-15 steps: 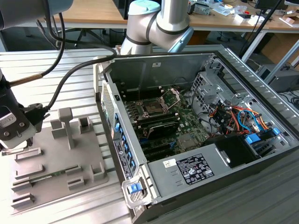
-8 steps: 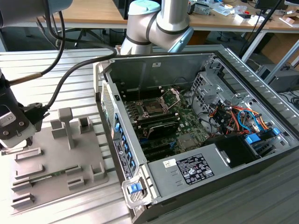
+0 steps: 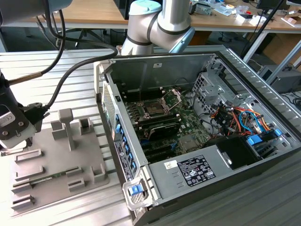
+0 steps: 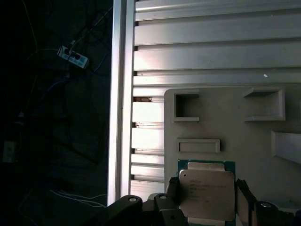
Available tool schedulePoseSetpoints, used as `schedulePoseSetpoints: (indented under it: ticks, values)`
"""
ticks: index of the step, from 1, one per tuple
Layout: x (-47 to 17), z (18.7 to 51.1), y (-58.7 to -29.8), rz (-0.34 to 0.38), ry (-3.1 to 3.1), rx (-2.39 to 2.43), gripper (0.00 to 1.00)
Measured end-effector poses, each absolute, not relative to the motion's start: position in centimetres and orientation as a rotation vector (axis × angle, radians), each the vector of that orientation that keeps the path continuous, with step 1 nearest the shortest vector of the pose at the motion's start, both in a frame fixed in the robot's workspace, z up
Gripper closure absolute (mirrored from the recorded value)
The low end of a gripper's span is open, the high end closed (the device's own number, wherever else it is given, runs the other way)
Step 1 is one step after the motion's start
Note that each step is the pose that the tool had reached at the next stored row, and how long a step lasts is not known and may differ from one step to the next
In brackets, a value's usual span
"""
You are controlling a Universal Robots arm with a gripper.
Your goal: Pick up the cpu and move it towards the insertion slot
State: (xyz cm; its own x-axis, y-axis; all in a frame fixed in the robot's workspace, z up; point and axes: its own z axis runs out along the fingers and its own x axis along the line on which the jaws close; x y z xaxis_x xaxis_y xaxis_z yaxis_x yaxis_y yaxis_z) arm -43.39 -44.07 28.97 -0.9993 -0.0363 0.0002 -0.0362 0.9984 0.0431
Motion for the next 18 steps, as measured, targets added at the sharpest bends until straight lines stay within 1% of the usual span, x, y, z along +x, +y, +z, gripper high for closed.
schedulePoseSetpoints:
  ticks: [18]
  values:
    - [-43.39, 29.53, -44.07, -0.068, -3.139, 0.057, 0.45]
